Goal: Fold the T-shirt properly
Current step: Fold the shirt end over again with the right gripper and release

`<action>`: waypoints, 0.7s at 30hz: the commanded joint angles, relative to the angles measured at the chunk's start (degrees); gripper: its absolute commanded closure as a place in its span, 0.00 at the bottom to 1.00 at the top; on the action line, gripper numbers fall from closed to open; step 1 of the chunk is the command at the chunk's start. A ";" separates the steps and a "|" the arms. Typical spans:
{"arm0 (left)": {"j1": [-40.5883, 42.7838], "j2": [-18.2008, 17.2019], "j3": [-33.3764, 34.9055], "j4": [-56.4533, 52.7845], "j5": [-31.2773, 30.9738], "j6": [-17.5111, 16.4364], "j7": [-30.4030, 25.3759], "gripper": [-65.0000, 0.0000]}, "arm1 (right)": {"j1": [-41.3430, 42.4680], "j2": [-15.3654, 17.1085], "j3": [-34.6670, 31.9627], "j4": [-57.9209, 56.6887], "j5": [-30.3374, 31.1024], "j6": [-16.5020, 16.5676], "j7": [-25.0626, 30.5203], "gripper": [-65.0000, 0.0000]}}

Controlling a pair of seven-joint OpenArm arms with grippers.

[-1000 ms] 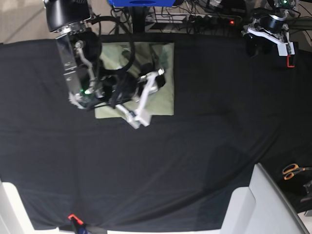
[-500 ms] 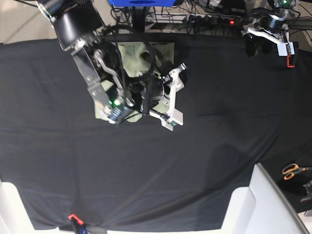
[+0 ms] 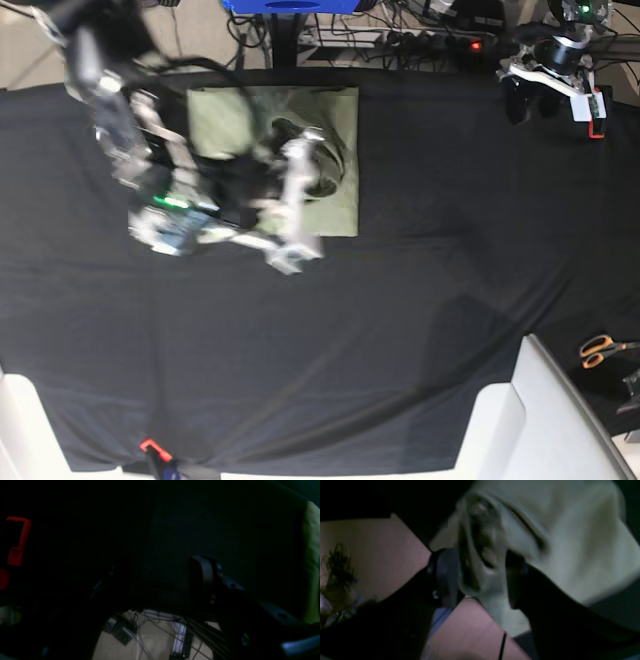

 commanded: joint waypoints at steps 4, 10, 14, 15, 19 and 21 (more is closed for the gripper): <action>0.15 -0.73 -0.42 0.69 -0.80 -0.45 -1.31 0.46 | -3.18 1.63 10.31 4.09 1.20 0.14 4.70 1.00; -0.47 -0.20 0.02 0.69 4.30 -0.45 -1.23 0.46 | -4.41 1.55 14.62 -5.67 0.85 0.23 5.93 1.00; -1.70 1.82 -0.33 0.87 8.25 -0.45 -1.23 0.46 | -3.53 1.55 11.28 -13.49 0.93 0.32 11.74 1.00; -1.88 2.09 -0.24 0.78 9.31 -0.45 -1.23 0.46 | -3.09 1.55 9.87 -15.34 1.02 0.32 12.70 1.00; -1.88 2.26 0.02 1.04 10.10 -0.45 -1.23 0.46 | -2.12 1.37 5.91 -19.39 1.02 0.32 15.43 1.00; -1.88 2.26 0.02 1.04 10.10 -0.45 -1.23 0.46 | -1.42 1.37 3.36 -20.18 1.11 0.32 16.57 1.00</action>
